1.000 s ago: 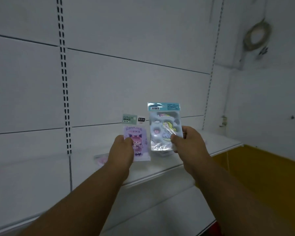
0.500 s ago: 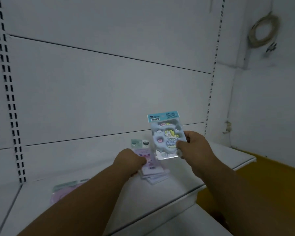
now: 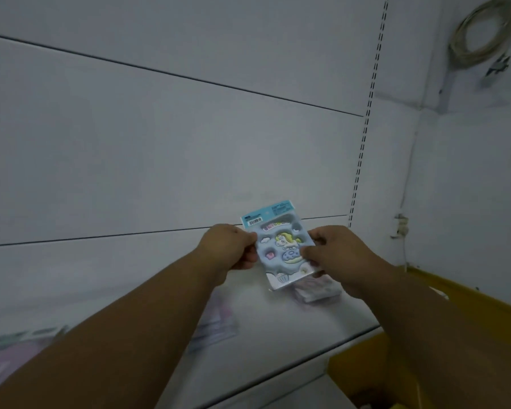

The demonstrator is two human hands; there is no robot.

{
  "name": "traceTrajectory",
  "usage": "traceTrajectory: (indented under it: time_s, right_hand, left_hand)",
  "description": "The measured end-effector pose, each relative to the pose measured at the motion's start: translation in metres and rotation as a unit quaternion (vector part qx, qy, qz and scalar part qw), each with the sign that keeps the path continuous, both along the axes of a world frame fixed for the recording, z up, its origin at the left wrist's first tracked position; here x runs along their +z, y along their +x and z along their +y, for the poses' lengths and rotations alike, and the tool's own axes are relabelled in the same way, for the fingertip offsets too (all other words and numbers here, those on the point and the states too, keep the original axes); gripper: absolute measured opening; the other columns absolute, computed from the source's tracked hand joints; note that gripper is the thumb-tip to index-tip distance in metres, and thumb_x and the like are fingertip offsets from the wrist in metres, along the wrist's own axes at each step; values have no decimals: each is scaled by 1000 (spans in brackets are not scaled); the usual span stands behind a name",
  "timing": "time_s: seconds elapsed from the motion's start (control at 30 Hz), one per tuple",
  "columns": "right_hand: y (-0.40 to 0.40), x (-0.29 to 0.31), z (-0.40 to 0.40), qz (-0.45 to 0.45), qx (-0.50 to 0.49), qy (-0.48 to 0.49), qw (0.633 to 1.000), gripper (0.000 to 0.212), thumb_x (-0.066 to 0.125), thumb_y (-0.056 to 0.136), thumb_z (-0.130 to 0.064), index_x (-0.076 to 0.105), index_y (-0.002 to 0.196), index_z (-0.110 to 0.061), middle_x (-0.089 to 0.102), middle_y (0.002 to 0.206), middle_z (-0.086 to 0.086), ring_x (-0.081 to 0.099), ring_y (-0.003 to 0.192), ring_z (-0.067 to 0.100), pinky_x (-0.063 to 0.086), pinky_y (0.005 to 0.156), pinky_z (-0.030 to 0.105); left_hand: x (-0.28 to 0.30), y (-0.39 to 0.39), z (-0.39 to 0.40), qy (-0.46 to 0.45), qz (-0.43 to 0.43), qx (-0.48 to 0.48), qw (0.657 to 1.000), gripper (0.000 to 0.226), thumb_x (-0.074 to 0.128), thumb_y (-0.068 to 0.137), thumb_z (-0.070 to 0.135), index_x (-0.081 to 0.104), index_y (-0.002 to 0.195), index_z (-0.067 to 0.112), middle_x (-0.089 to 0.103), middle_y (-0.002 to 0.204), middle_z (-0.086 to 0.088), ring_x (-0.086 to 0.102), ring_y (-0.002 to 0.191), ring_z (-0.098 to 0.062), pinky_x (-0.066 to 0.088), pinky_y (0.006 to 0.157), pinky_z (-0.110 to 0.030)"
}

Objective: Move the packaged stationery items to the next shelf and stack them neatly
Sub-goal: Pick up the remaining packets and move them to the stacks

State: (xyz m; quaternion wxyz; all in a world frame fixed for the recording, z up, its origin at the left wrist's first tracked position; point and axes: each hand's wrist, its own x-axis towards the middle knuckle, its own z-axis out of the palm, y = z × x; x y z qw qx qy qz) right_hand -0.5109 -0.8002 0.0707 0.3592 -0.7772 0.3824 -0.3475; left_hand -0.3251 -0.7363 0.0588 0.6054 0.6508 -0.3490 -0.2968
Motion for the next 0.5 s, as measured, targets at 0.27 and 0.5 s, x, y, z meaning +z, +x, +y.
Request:
traceTrajectory:
  time_s: [0.27,0.5]
  right_hand:
    - [-11,-23,-98,285,-52,-163,943,16,63,83,-23,52,79,-13,52,70,-1,54,68,18,37,49,21]
    - [-11,-45,-117,323,-10,-244,914,21,62,85,-32,51,90,-14,54,94,5,56,89,24,43,64,28]
  left_hand:
    - [-24,-35,-95,150,-75,54,984,15,59,90,7,59,80,-4,66,57,-15,60,35,-18,53,38,-27]
    - [-41,-32,-111,232,-232,98,940,26,70,82,20,67,69,-2,73,68,-17,65,46,-24,60,54,-33]
